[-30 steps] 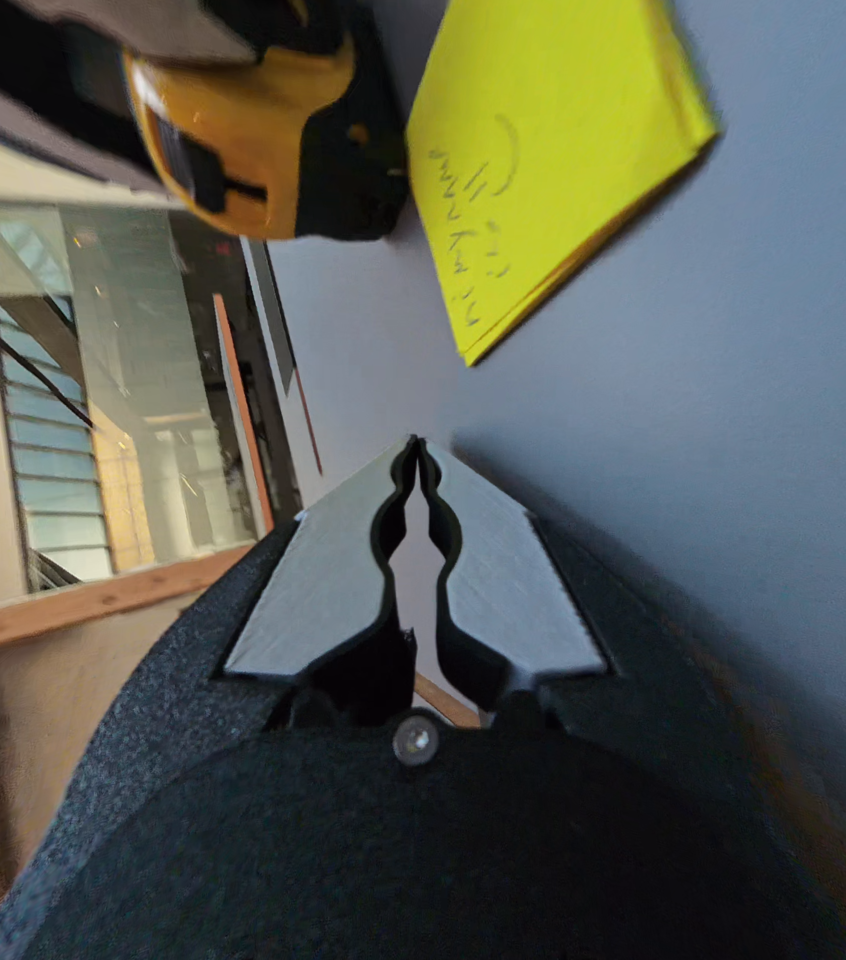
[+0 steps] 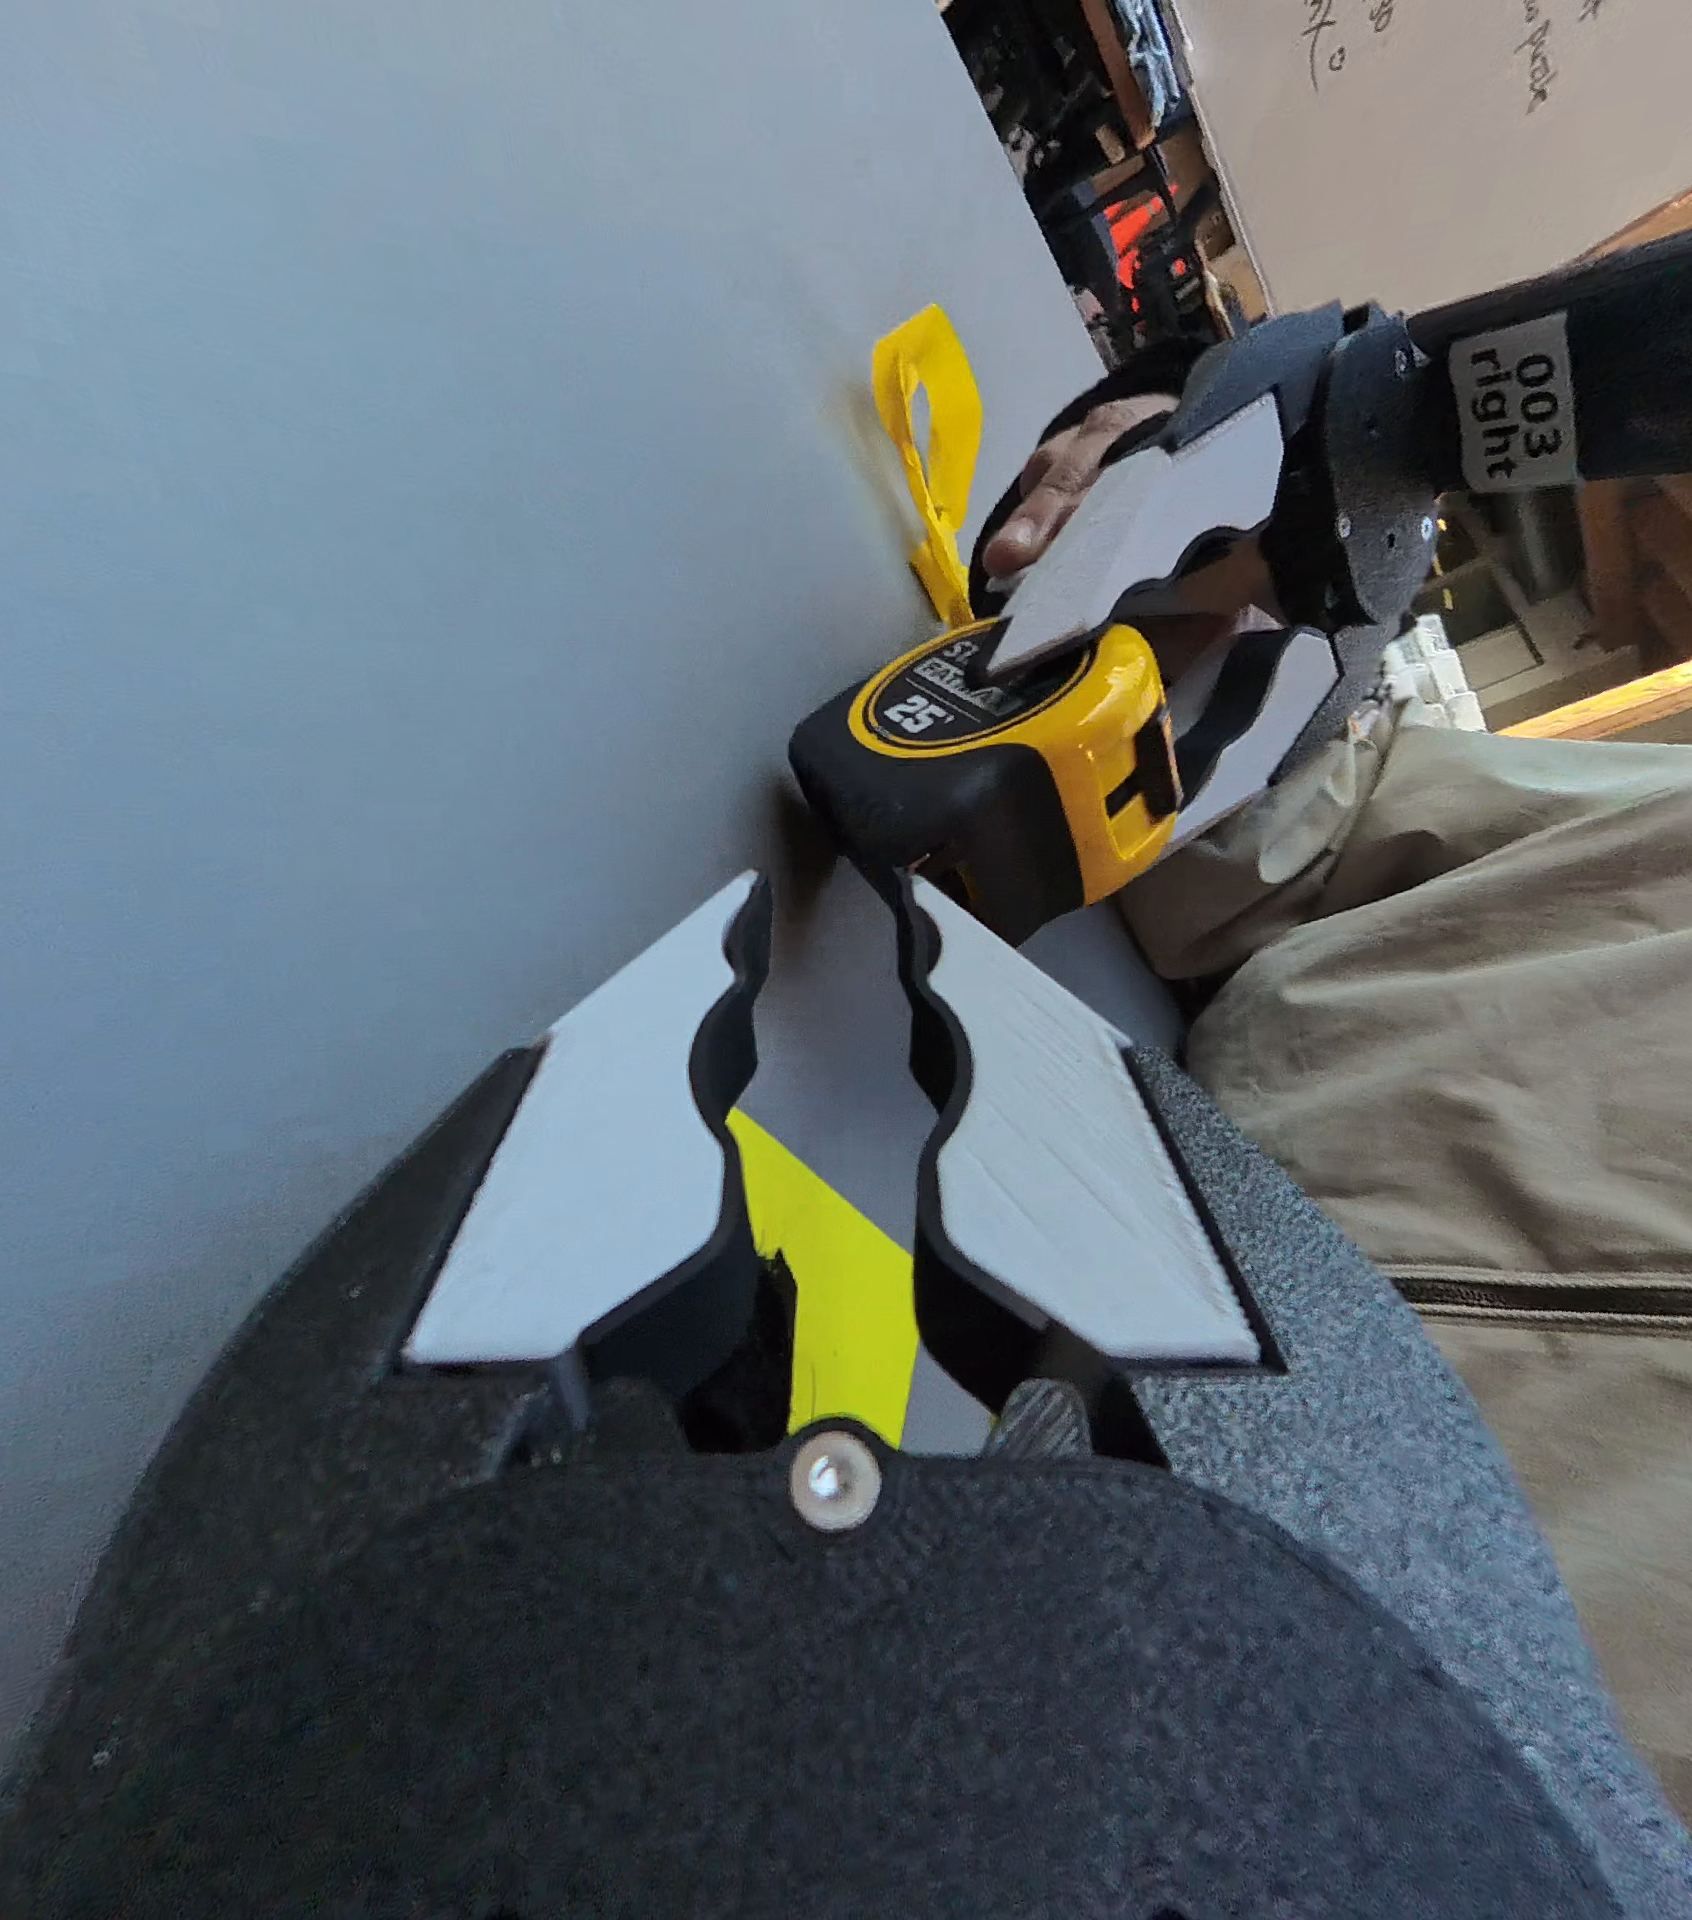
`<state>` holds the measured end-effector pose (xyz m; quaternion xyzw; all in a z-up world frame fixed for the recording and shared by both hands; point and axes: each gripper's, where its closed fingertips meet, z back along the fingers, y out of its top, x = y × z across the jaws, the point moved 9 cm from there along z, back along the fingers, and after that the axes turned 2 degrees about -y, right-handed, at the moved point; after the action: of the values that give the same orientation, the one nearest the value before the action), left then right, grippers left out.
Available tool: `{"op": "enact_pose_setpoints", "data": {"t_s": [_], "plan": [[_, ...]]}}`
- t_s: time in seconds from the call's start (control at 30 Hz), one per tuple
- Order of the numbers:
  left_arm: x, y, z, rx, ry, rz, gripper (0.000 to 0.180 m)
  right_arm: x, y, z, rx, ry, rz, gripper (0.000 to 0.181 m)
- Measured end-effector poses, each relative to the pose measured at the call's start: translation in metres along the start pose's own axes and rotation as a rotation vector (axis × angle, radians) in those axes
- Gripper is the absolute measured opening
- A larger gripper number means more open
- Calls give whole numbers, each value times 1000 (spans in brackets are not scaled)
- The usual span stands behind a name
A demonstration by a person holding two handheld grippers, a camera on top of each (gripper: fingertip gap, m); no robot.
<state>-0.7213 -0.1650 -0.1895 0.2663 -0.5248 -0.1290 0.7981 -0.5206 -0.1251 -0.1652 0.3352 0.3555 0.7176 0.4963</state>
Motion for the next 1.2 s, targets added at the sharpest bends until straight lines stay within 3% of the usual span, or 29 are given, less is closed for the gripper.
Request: {"op": "enact_pose_setpoints", "data": {"t_s": [0.13, 0.27, 0.33, 0.5, 0.6, 0.73, 0.8, 0.9, 0.97, 1.2], "plan": [[3, 3, -9, 10, -119, 61, 14, 4, -5, 6, -5, 3, -31, 57], [4, 0, -11, -16, -119, 64, 21, 4, -6, 6, 8, 3, -40, 57], [5, -1, -15, -25, -133, 69, 12, 3, -4, 4, 7, -2, -22, 57], [7, 0, -16, -55, -39, 39, 10, 1, -2, 1, 22, -60, -30, 58], [9, -1, -17, -70, -13, 34, 10, 4, -3, 1, -10, -103, -84, 84], [13, -1, -17, -78, 42, 27, 9, 1, -9, -2, -115, -101, -61, 99], [11, -2, -16, -79, 57, 26, 10, -5, -2, 6, -31, -137, -34, 86], [9, -1, -17, -51, 46, 80, 10, -11, -9, -3, -166, -133, -17, 94], [11, 1, -18, -48, 45, 68, 9, -14, -12, -16, -178, -163, 40, 69], [12, 6, 9, -49, 43, 68, 10, -5, -8, -21, -247, -120, -8, 66]]}}
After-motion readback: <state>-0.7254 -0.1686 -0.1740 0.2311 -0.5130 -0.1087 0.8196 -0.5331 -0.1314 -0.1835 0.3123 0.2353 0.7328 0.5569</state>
